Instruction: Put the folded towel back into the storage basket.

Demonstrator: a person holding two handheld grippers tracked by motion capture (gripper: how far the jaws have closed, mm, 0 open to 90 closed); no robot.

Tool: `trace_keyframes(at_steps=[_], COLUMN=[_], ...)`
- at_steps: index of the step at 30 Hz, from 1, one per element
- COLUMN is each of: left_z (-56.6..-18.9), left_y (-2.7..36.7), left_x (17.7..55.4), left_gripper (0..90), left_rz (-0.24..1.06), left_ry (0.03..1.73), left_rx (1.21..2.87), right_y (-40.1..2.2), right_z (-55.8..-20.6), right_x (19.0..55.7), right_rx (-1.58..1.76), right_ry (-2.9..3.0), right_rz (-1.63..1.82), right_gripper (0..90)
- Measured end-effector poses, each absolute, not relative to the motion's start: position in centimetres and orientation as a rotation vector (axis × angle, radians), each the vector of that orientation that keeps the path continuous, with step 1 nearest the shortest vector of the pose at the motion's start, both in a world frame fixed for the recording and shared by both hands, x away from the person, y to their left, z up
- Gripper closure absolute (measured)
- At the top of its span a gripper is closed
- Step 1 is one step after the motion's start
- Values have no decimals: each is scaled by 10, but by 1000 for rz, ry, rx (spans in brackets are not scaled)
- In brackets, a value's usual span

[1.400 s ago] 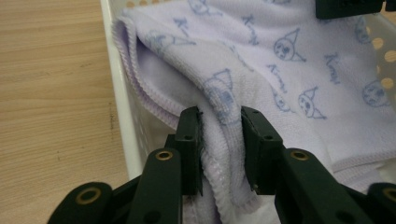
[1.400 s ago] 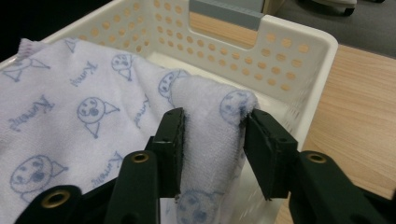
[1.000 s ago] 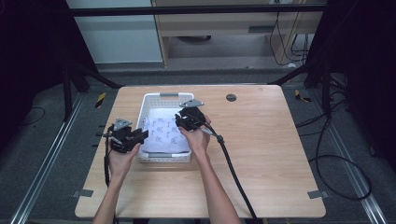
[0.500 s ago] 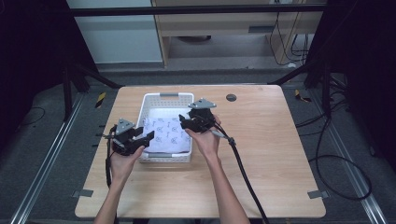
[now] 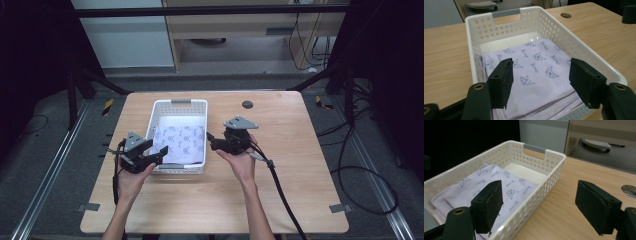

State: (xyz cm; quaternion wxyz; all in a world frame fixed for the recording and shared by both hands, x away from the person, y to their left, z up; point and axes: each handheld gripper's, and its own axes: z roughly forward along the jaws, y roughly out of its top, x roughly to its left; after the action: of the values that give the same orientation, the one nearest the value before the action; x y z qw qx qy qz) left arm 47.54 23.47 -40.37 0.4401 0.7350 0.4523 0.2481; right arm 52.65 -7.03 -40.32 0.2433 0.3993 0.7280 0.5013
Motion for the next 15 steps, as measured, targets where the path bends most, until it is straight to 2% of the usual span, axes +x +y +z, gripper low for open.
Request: trace_keyframes(at_steps=[15], left_z=[-414], left_y=[239], left_x=[456], left_gripper=[312], left_rz=[621], left_ry=[1121], left_rx=[1835], right_y=[-134], right_z=[-428], right_x=[482], right_rx=[1123], right_ry=[1966], right_rz=[1415], right_gripper=[169])
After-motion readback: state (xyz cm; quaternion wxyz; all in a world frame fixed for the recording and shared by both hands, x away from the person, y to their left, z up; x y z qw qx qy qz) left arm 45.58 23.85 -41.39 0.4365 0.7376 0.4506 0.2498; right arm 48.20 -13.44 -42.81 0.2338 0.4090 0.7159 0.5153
